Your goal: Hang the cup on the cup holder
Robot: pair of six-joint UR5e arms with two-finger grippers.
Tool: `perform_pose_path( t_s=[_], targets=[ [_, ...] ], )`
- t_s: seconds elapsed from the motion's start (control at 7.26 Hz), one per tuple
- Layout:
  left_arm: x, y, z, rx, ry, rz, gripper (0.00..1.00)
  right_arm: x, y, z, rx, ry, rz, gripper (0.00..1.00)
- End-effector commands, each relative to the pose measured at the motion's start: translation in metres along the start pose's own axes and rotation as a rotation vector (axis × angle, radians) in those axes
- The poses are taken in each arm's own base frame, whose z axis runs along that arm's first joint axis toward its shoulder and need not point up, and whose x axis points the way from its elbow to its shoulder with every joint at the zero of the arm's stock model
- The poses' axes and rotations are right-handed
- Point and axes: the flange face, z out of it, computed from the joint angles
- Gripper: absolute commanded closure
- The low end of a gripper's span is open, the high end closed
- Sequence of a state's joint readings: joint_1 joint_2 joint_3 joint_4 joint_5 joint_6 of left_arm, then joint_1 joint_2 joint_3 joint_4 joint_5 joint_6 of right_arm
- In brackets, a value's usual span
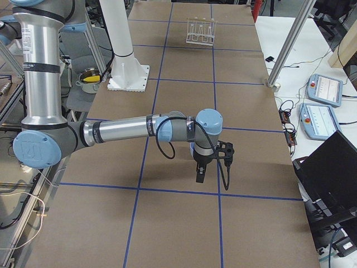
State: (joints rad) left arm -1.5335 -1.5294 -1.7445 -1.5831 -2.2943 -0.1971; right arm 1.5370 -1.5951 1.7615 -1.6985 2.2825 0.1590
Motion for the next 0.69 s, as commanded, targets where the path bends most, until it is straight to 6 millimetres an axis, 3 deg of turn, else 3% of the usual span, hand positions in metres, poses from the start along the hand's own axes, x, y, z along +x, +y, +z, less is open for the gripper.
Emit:
perform_pose_path(
  t_s=[0.0,0.55],
  targets=[
    [-0.0032,0.0033,0.0023,-0.005,-0.002,-0.003,0.02,0.004,0.0016,0.0024,-0.002,0.017,0.003,0.0],
    [-0.0001,0.0035,-0.0019,0.0,0.011,-0.004,0.02,0.002,-0.0002,-0.0049,0.027,0.058,-0.017,0.0]
  ],
)
